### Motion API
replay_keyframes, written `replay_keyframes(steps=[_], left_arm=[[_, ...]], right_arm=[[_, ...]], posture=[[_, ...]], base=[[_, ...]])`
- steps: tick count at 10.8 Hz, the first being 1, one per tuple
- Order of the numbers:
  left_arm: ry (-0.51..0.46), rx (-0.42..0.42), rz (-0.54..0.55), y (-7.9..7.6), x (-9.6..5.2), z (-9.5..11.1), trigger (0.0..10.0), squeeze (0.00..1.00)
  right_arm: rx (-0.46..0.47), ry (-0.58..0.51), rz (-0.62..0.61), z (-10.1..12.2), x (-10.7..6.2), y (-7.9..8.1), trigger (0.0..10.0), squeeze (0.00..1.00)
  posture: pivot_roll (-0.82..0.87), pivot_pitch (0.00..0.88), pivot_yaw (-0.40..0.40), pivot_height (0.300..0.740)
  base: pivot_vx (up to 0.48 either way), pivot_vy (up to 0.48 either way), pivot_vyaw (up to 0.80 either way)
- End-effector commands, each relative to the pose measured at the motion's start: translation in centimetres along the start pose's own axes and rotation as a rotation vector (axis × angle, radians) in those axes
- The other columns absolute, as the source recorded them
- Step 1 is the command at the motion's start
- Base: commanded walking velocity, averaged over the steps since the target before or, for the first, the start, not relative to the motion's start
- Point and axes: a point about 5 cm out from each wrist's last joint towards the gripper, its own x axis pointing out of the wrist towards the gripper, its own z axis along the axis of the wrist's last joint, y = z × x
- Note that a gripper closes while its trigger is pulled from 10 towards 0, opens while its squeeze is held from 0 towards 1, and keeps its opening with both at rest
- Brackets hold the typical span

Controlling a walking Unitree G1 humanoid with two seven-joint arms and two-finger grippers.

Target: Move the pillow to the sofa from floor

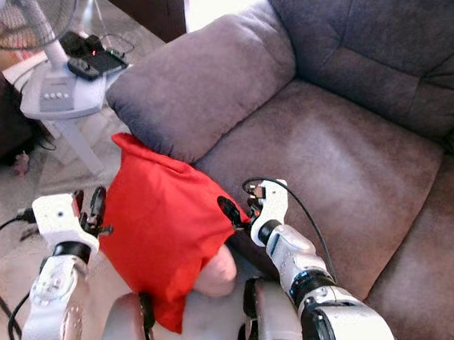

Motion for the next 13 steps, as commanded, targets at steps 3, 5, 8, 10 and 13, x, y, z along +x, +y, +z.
replay_keyframes(steps=[3, 5, 8, 10, 13], left_arm=[[0.018, 0.001, 0.004, 0.7, -1.0, 0.2, 10.0, 0.00], [0.022, 0.006, 0.003, 0.9, -1.2, 0.4, 10.0, 0.00], [0.040, 0.000, -0.007, 0.6, -1.2, 0.4, 10.0, 0.00], [0.047, -0.005, -0.014, 0.4, -1.1, 0.3, 10.0, 0.00], [0.035, -0.014, -0.007, 0.3, -0.9, 0.5, 10.0, 0.00]], right_arm=[[0.016, 0.033, -0.001, -0.8, -0.2, 0.0, 10.0, 0.00], [-0.016, 0.080, 0.015, -1.5, -0.2, 0.1, 10.0, 0.00], [0.006, 0.114, 0.019, -2.5, -0.4, 0.3, 10.0, 0.00], [0.023, 0.110, 0.018, -2.7, -0.6, 0.1, 2.9, 0.00], [0.046, 0.086, 0.011, -2.8, -0.8, -0.3, 0.0, 0.00]], posture=[[0.17, 0.240, -0.113, 0.600], [0.17, 0.253, -0.112, 0.600], [0.17, 0.262, -0.112, 0.600], [0.17, 0.264, -0.113, 0.600], [0.17, 0.264, -0.117, 0.600]], base=[[0.000, 0.000, 0.00], [0.000, 0.000, 0.00], [0.000, 0.000, 0.00], [0.000, 0.000, 0.00], [0.000, 0.000, 0.00]])
